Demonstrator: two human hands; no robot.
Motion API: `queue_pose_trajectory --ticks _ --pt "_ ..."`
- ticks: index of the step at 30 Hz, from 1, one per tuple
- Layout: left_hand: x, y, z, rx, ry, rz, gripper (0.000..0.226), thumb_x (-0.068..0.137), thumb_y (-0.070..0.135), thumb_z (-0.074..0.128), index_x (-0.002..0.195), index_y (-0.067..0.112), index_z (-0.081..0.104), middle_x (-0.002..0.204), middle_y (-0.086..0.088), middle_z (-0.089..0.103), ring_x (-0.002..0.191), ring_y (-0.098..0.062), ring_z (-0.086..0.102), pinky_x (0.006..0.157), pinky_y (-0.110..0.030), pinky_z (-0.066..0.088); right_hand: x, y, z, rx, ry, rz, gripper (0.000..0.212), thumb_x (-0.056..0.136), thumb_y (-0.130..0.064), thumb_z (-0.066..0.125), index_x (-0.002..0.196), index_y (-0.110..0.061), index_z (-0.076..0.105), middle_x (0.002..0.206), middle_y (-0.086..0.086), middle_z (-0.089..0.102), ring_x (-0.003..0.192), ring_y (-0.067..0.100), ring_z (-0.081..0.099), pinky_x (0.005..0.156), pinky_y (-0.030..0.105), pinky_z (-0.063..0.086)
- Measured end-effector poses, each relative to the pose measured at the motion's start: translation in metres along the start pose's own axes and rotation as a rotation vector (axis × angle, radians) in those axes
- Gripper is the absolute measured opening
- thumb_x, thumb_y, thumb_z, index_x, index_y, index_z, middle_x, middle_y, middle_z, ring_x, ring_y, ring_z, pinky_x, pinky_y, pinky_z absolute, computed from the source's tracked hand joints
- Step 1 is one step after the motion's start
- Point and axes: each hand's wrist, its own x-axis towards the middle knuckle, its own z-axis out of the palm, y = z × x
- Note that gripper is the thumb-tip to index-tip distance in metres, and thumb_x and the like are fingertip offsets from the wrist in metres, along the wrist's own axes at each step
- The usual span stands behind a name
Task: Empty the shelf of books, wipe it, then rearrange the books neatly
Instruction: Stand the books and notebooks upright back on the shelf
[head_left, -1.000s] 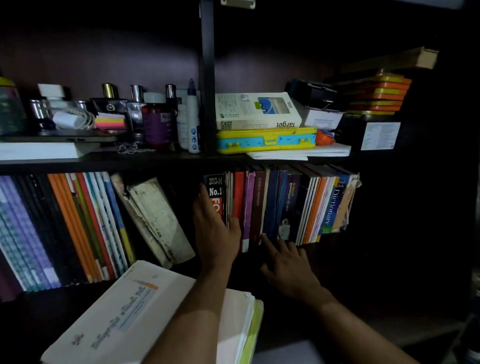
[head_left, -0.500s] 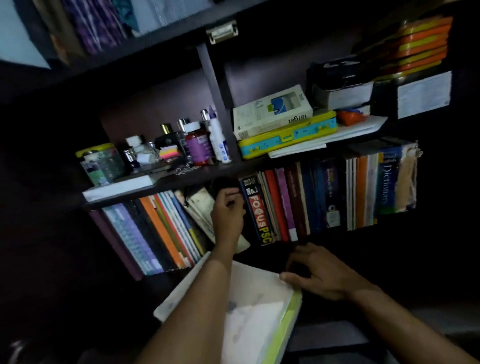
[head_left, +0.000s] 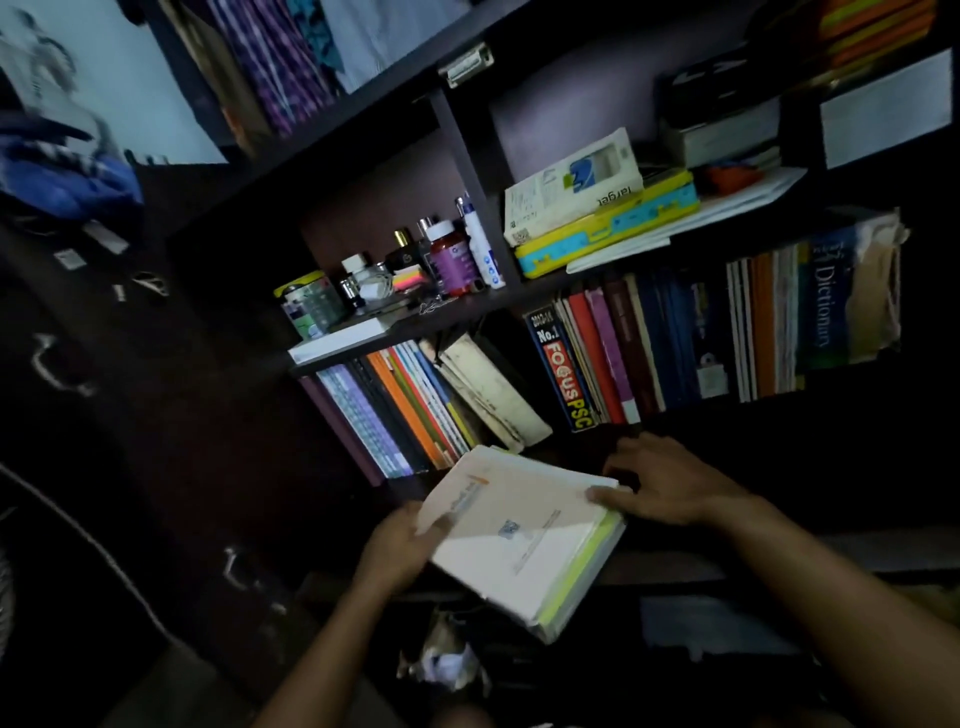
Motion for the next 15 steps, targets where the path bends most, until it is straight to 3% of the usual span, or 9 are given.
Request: queue_pose_trajectory --ticks 4,7,11,13,15 --pt "-0.020 0.009 0.017 -0.009 0.200 -0.040 0.050 0.084 0.070 0.063 0.108 0.026 0.062 0.106 0.006 0.065 0.101 -0.019 0.064 0.085 -0.036 0.052 0.002 0.008 0.004 0.107 0.067 0.008 0.035 0.096 -0.058 0.049 0.101 -0.029 0.069 0.094 -0.007 0.059 0.095 0.015 0.053 0.086 0.035 0.044" --pt "-0.027 0.021 0.025 -0.031 0.238 -0.061 0.054 0.080 0.077 0.057 0.108 0.030 0.055 0.109 0.009 0.062 0.103 -0.020 0.063 0.083 -0.038 0.052 0.002 0.011 0.003 0.262 0.149 0.053 0.028 0.092 -0.049 0.051 0.085 -0.026 0.066 0.090 -0.004 0.061 0.090 0.018 0.058 0.080 0.035 0.047" --pt "-0.030 0.043 0.025 0.044 0.351 -0.010 0.046 0.092 0.062 0.053 0.126 0.032 0.053 0.124 0.007 0.059 0.121 -0.021 0.051 0.094 -0.040 0.045 0.001 0.010 0.001 0.354 0.195 0.090 0.013 0.094 -0.016 0.060 0.096 -0.018 0.073 0.101 0.000 0.069 0.092 0.017 0.063 0.083 0.032 0.051" --pt "-0.026 0.052 0.019 -0.033 0.376 0.012 0.048 0.093 0.053 0.060 0.135 0.029 0.054 0.127 0.003 0.061 0.123 -0.023 0.050 0.095 -0.039 0.047 0.001 0.011 0.001 0.385 0.198 0.093 0.012 0.096 -0.023 0.061 0.094 -0.024 0.073 0.101 -0.006 0.070 0.093 0.012 0.064 0.084 0.031 0.050" --pt "-0.021 0.059 0.013 -0.295 0.326 0.001 0.046 0.091 0.042 0.070 0.132 0.026 0.059 0.122 -0.001 0.064 0.114 -0.024 0.059 0.093 -0.041 0.053 0.001 0.011 0.000 0.387 0.187 0.098 0.015 0.096 -0.038 0.062 0.088 -0.030 0.071 0.096 -0.012 0.070 0.090 0.007 0.065 0.082 0.032 0.051"
